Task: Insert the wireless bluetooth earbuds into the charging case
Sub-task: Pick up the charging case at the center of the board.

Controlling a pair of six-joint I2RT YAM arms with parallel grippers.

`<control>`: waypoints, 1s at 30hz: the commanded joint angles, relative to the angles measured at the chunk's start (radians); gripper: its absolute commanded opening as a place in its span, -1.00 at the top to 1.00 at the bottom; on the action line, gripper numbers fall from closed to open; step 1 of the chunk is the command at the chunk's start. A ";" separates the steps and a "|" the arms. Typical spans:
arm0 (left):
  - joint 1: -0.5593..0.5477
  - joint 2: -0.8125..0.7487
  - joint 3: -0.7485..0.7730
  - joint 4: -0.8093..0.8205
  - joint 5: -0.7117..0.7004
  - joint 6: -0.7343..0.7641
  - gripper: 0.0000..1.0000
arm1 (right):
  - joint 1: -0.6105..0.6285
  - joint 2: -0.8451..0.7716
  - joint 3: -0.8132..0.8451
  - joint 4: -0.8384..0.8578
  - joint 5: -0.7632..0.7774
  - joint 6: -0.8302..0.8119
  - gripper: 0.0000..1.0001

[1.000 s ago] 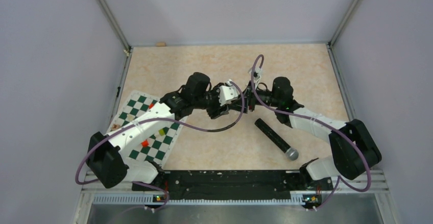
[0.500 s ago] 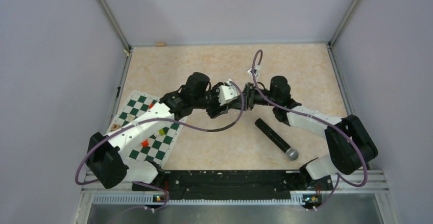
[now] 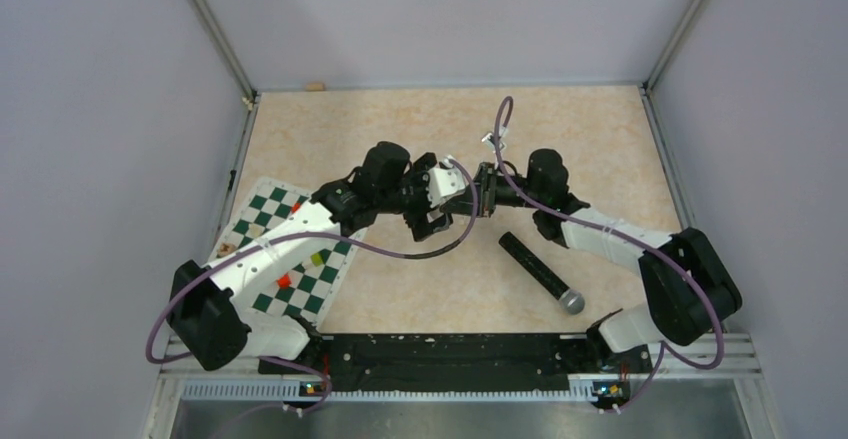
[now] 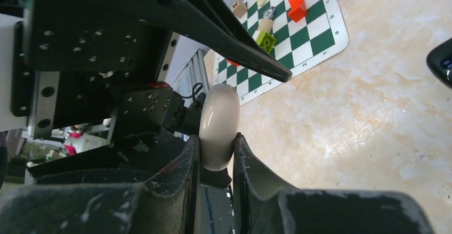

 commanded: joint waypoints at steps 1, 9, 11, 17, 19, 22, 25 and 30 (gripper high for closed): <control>0.007 -0.012 0.047 -0.010 0.077 -0.020 -0.96 | 0.014 -0.081 0.061 0.032 -0.038 -0.075 0.95; 0.215 -0.038 0.108 -0.080 0.566 -0.093 -0.98 | -0.028 -0.205 0.046 -0.063 -0.077 -0.311 0.95; 0.250 -0.042 0.100 -0.079 0.689 -0.098 -0.97 | -0.034 -0.241 0.028 -0.063 -0.097 -0.371 0.95; 0.256 -0.005 0.143 -0.189 0.845 -0.074 -0.98 | -0.040 -0.319 -0.022 -0.037 -0.053 -0.457 0.92; 0.255 0.021 0.174 -0.226 0.892 -0.080 -0.98 | -0.043 -0.331 -0.032 -0.036 -0.030 -0.484 0.92; 0.253 0.052 0.201 -0.227 0.938 -0.115 -0.98 | -0.043 -0.335 -0.046 -0.037 -0.033 -0.519 0.92; 0.248 0.067 0.193 -0.186 0.927 -0.164 -0.94 | -0.043 -0.334 -0.055 -0.025 -0.048 -0.529 0.92; 0.234 0.078 0.140 -0.077 0.866 -0.265 -0.87 | -0.043 -0.337 -0.079 0.037 -0.060 -0.502 0.91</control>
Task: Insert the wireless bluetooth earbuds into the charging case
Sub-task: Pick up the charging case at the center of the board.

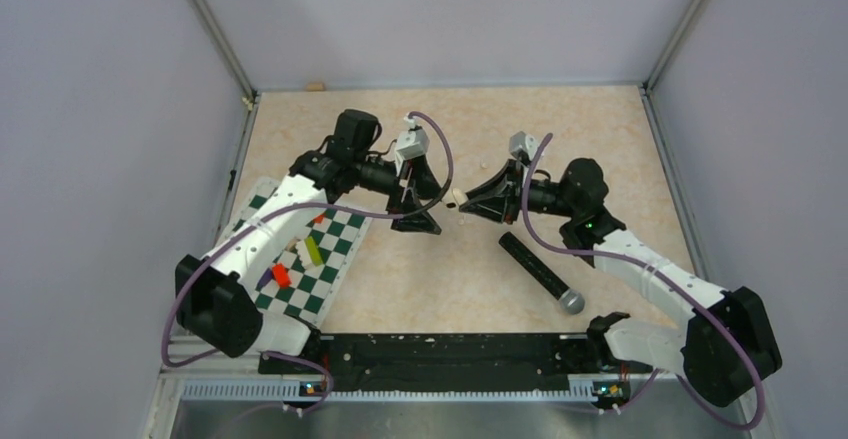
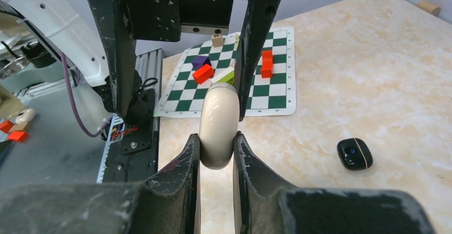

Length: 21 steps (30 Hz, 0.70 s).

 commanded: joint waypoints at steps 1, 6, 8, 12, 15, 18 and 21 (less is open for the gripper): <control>-0.015 0.012 -0.032 0.113 -0.001 -0.107 -0.85 | -0.006 -0.022 -0.025 0.109 -0.013 -0.006 0.91; -0.032 0.044 -0.043 0.128 -0.013 -0.126 -0.73 | -0.006 -0.009 -0.046 0.156 -0.010 0.016 0.91; -0.037 0.051 -0.038 0.129 -0.017 -0.127 -0.65 | -0.006 -0.002 -0.045 0.155 -0.013 0.018 0.91; -0.045 0.057 -0.031 0.130 -0.020 -0.131 -0.58 | -0.006 0.006 -0.048 0.155 -0.018 0.022 0.90; -0.051 0.057 -0.032 0.128 -0.022 -0.128 -0.51 | -0.006 0.013 -0.047 0.160 -0.026 0.031 0.90; -0.056 0.055 -0.035 0.127 -0.021 -0.125 -0.42 | -0.006 0.020 -0.045 0.160 -0.033 0.036 0.89; -0.060 0.054 -0.036 0.120 -0.020 -0.117 -0.24 | -0.006 0.024 -0.045 0.161 -0.030 0.037 0.89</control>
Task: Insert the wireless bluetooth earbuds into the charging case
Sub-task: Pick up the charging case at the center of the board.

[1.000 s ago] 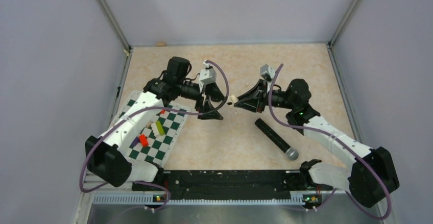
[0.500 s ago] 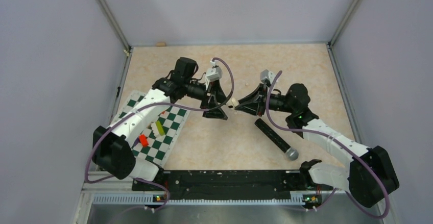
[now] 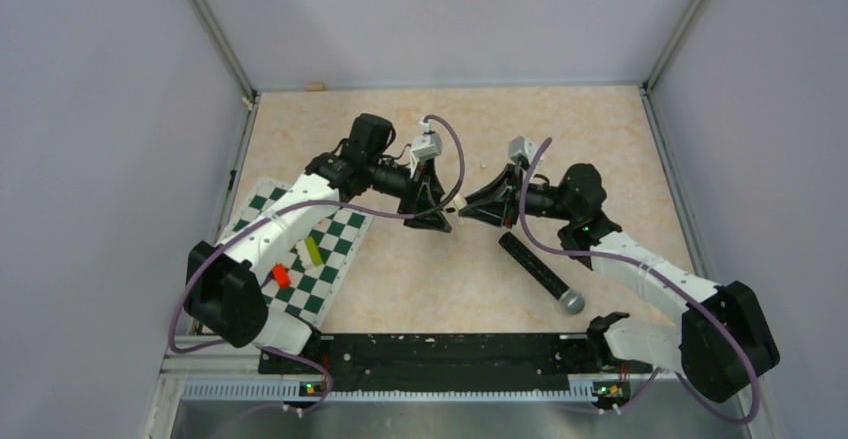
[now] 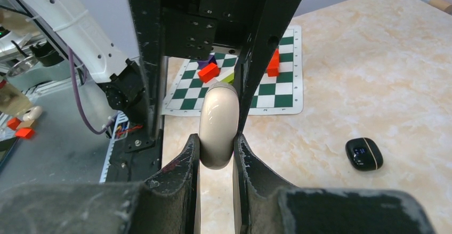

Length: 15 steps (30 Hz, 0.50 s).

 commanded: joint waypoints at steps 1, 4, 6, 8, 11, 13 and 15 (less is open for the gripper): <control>-0.013 -0.006 -0.004 0.022 0.016 0.012 -0.19 | -0.006 0.003 0.007 0.056 -0.010 0.005 0.89; -0.022 -0.006 -0.004 0.006 0.004 0.032 -0.06 | -0.006 0.003 0.008 0.056 -0.001 0.009 0.88; -0.027 -0.008 -0.006 -0.003 -0.007 0.045 0.04 | -0.006 0.004 0.008 0.058 0.002 0.011 0.88; -0.031 -0.009 -0.006 -0.004 -0.012 0.048 0.16 | -0.005 0.004 0.008 0.057 0.000 0.008 0.88; -0.033 -0.006 -0.004 -0.005 -0.014 0.046 0.24 | -0.006 0.007 0.008 0.055 -0.001 0.004 0.88; -0.034 -0.004 0.001 -0.004 -0.013 0.044 0.24 | -0.006 0.009 0.008 0.055 -0.001 0.004 0.88; -0.037 0.000 0.003 -0.003 -0.013 0.042 0.26 | -0.006 0.009 0.008 0.055 -0.003 0.003 0.88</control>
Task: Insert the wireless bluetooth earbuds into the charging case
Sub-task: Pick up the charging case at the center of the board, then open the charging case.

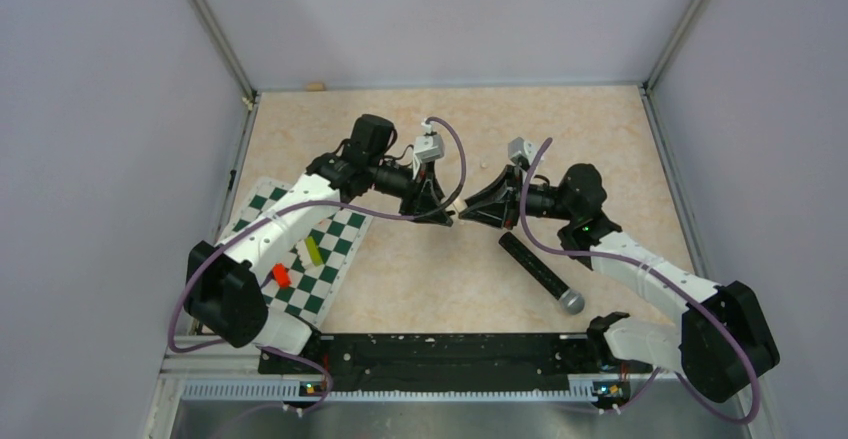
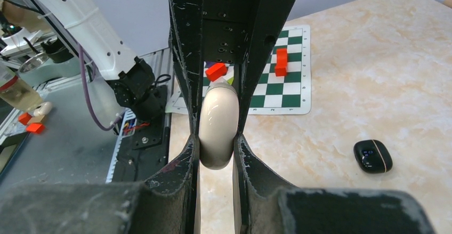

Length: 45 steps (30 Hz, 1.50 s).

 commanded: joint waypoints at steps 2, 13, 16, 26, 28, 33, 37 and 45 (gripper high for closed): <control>-0.027 0.004 0.005 0.001 0.046 0.011 0.29 | -0.006 0.011 0.008 0.045 0.024 -0.016 0.88; -0.036 0.016 0.013 0.003 0.038 0.003 0.14 | -0.006 0.014 0.009 0.041 0.025 -0.026 0.88; -0.038 0.015 0.013 0.001 0.038 0.003 0.20 | -0.005 0.015 0.008 0.039 0.026 -0.026 0.88; -0.037 0.002 0.001 0.000 0.036 0.022 0.96 | -0.005 0.009 0.016 0.019 0.052 -0.032 0.63; -0.037 -0.007 -0.007 -0.001 0.038 0.031 1.00 | -0.009 0.001 0.024 -0.003 0.061 -0.046 0.44; -0.037 -0.029 -0.025 -0.003 0.038 0.052 1.00 | -0.044 -0.008 0.034 -0.009 0.065 -0.019 0.22; -0.038 -0.037 -0.032 -0.003 0.038 0.058 1.00 | -0.079 -0.004 0.031 0.015 0.056 0.027 0.17; -0.037 -0.048 -0.046 0.001 0.035 0.069 1.00 | -0.108 -0.028 0.029 0.040 0.037 0.054 0.09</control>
